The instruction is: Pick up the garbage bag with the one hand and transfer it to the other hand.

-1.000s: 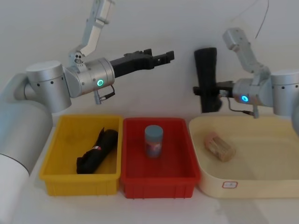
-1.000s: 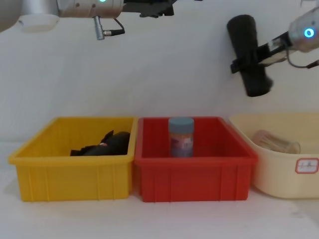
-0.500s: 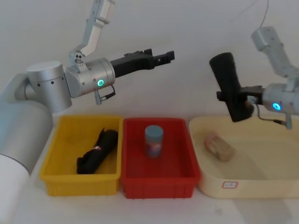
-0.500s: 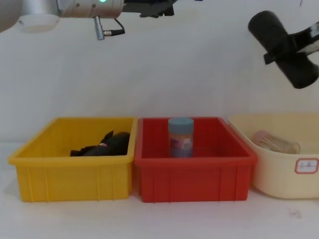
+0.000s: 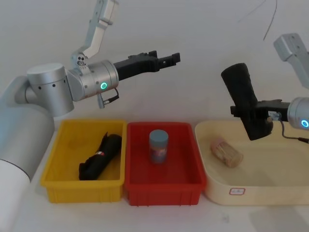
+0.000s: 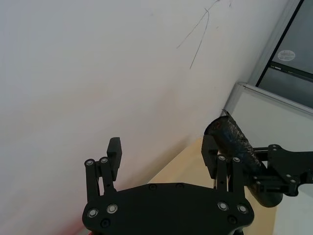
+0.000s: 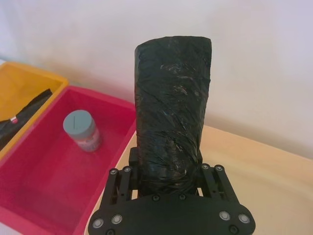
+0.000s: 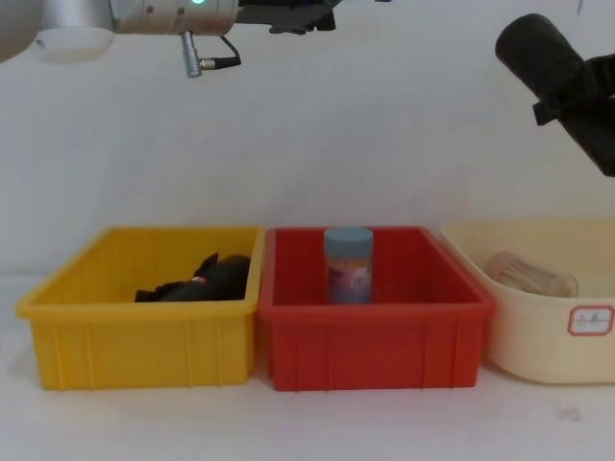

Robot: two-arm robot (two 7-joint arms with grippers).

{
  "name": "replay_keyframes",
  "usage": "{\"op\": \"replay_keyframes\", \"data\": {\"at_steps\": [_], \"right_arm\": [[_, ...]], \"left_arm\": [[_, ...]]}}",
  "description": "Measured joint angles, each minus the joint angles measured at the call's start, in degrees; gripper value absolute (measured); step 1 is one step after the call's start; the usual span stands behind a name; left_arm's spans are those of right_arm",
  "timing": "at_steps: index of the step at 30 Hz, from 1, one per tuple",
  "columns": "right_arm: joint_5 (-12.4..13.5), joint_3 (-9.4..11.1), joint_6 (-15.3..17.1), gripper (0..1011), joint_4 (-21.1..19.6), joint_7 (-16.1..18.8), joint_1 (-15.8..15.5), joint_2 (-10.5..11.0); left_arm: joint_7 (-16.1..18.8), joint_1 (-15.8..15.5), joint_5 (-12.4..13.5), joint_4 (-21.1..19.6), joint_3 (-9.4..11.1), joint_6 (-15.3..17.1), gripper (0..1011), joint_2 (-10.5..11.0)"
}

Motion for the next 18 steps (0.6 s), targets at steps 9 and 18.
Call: {"op": "replay_keyframes", "data": {"at_steps": [9,18], "right_arm": [[-0.80,-1.21,1.29,592,0.82,0.64,0.77,0.46],[-1.71,-1.92,1.89,663,2.18,0.67,1.52,0.51]], "left_arm": [[0.00,0.00,0.00,0.00,0.00,0.00,1001,0.00],[0.00,0.00,0.00,0.00,0.00,0.00,1001,-0.01]]}}
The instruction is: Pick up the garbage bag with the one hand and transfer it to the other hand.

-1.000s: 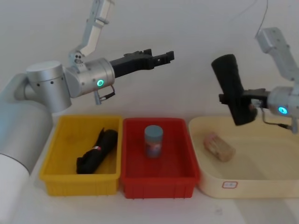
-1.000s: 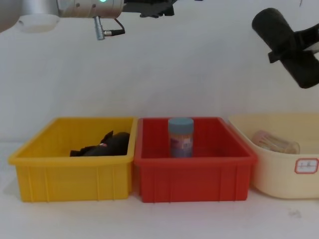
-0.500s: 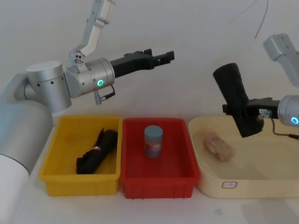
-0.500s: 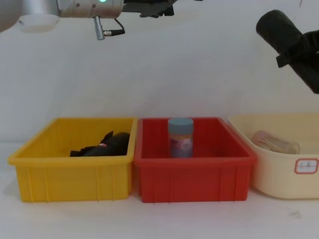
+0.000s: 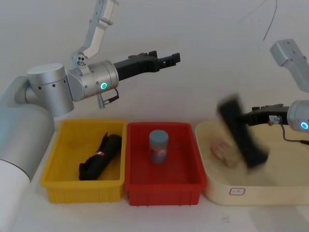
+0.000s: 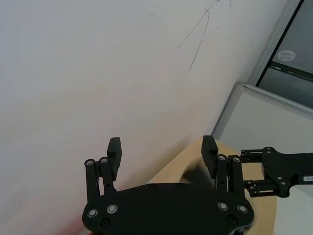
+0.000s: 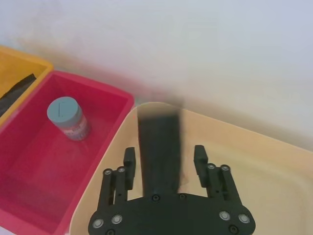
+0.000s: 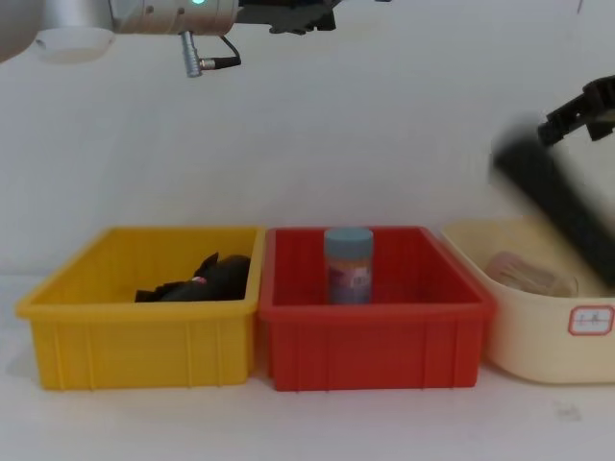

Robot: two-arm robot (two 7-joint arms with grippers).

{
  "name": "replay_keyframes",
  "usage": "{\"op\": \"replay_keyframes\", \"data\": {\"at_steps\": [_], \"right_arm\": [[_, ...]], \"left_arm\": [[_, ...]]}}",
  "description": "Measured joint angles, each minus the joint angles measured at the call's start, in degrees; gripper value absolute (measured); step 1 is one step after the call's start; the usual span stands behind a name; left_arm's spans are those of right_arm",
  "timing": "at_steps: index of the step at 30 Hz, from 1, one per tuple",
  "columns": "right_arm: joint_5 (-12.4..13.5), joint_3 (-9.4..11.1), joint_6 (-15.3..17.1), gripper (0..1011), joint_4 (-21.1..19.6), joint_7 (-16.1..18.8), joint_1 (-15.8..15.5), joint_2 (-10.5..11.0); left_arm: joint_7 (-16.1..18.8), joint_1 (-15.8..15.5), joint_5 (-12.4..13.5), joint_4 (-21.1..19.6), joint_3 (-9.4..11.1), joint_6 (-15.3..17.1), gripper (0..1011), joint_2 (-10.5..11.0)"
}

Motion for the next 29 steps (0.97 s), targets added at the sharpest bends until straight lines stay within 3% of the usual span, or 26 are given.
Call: {"op": "replay_keyframes", "data": {"at_steps": [6,12,29], "right_arm": [[-0.42,-0.30,0.27,877,0.55,0.04,0.34,0.03],[-0.59,-0.46,0.43,998,0.83,0.04,0.51,0.05],[-0.85,-0.64,0.61,1001,1.24,0.04,0.70,0.05]], "left_arm": [[0.00,0.00,0.00,0.00,0.00,0.00,1001,0.01],[0.00,0.00,0.00,0.00,0.00,0.00,1001,0.00],[0.00,0.00,0.00,0.00,0.00,0.00,1001,0.00]]}}
